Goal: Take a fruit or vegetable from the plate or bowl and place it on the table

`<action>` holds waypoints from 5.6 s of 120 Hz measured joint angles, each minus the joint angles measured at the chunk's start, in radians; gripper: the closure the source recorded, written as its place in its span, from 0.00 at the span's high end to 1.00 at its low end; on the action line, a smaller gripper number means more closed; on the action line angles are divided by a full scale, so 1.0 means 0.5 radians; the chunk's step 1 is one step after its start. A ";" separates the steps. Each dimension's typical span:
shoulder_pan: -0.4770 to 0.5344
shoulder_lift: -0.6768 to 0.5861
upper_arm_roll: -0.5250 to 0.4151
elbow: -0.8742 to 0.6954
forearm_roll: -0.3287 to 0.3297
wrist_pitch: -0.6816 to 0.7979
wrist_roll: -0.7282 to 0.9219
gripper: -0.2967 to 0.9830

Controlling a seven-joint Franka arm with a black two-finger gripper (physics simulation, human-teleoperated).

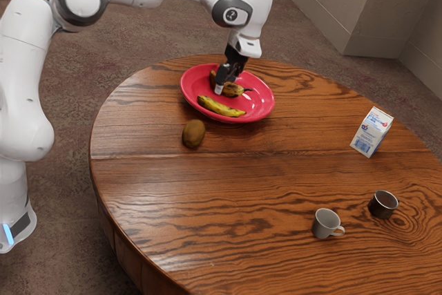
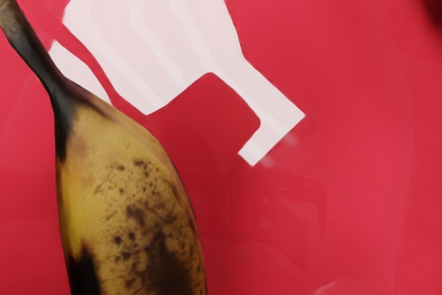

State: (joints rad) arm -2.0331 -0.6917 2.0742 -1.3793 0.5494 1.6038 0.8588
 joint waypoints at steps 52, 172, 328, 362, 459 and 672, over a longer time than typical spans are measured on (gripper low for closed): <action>-0.014 -0.056 0.003 0.000 -0.002 0.004 0.112 0.51; -0.727 0.165 -0.434 0.000 0.000 -0.101 0.079 0.34; 0.206 0.180 -0.493 -0.178 -0.209 -0.764 -0.894 0.77; 0.109 0.180 -0.418 -0.173 -0.221 -0.721 -0.995 0.77; -0.057 0.099 -0.194 -0.123 -0.086 -0.366 -0.381 0.77; 0.056 0.137 -0.221 -0.162 -0.359 -0.414 -0.211 0.37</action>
State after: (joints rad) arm -2.0050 -0.6233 1.9636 -1.4602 0.3701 1.3966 0.7530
